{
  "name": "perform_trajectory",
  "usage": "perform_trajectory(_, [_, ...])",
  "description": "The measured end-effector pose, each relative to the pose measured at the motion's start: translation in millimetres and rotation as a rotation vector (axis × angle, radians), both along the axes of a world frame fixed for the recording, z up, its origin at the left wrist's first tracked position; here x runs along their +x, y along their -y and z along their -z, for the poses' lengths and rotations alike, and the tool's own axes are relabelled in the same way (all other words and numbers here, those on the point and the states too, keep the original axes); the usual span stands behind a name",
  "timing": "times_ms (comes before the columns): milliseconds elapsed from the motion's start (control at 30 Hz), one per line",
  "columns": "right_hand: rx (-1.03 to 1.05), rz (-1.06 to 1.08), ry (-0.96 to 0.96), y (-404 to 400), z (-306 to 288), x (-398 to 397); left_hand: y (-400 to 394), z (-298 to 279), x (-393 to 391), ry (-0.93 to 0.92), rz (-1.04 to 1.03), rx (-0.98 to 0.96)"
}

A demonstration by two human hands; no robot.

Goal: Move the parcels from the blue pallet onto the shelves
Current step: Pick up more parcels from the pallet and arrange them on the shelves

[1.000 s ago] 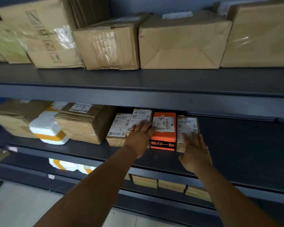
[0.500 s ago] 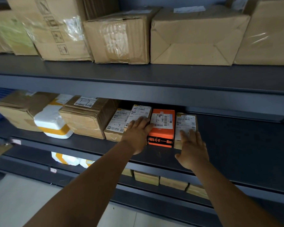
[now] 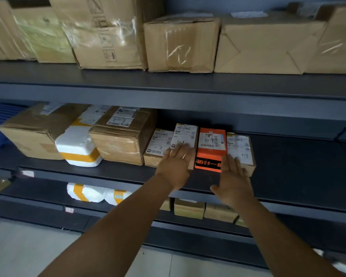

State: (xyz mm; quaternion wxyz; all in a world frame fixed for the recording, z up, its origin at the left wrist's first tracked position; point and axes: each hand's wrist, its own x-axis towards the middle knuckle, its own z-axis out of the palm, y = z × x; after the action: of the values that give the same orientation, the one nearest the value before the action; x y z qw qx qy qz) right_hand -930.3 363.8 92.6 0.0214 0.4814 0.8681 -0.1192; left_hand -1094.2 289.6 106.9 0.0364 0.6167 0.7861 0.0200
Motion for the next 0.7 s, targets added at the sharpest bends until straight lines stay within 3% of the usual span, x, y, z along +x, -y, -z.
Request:
perform_trajectory(233, [0.036, -0.091, -0.162, 116.2, 12.3, -53.1, 102.6, 18.1, -33.0, 0.022, 0.028, 0.042])
perform_trajectory(400, [-0.028, -0.159, -0.159, 177.7, 44.3, -91.0, 172.0, 54.4, -62.7, 0.077, -0.033, 0.016])
perform_trajectory(700, [-0.141, -0.207, -0.020, 186.0, 136.1, -123.7, 204.0, 150.1, -106.7, 0.076, -0.175, -0.058])
